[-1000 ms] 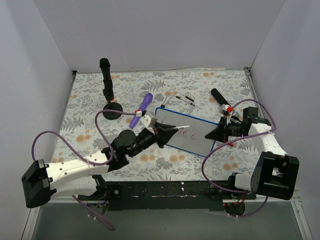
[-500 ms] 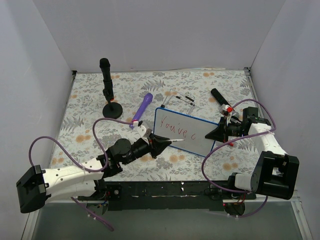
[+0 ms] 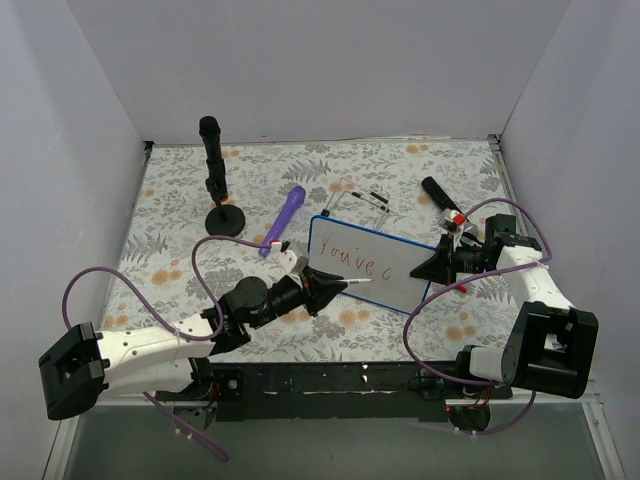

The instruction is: Write a sentence on the whiteboard

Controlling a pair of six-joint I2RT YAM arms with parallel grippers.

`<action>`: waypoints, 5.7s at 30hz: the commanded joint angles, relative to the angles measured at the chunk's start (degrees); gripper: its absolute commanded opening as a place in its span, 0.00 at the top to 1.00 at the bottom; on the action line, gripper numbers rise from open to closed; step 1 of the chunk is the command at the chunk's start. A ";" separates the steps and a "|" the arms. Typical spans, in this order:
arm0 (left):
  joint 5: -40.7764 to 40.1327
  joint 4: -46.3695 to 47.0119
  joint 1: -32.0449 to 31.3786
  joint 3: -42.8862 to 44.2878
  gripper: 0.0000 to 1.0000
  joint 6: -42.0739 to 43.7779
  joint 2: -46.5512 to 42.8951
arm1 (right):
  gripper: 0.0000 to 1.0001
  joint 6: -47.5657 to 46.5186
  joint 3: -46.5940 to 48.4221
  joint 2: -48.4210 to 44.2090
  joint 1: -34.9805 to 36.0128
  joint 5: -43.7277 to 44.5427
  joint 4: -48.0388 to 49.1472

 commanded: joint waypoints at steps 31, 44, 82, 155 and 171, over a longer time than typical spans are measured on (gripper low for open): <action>-1.73 15.39 -2.98 8.20 1.00 4.81 24.74 | 0.99 -1.10 1.10 0.07 0.16 -2.95 -1.88; -4.02 15.22 -2.98 10.75 1.00 7.09 26.94 | 0.99 -1.10 1.10 0.24 0.16 -2.86 -1.88; -9.03 16.27 -2.98 9.78 1.00 8.50 26.94 | 0.99 -1.18 1.10 0.16 0.08 -2.86 -1.97; -5.95 14.95 -2.89 13.21 1.00 9.82 29.14 | 0.99 -1.10 1.01 0.51 0.08 -2.60 -1.70; -5.95 14.07 -2.80 11.81 1.00 9.21 29.31 | 0.99 -1.01 1.01 0.51 0.08 -2.51 -1.62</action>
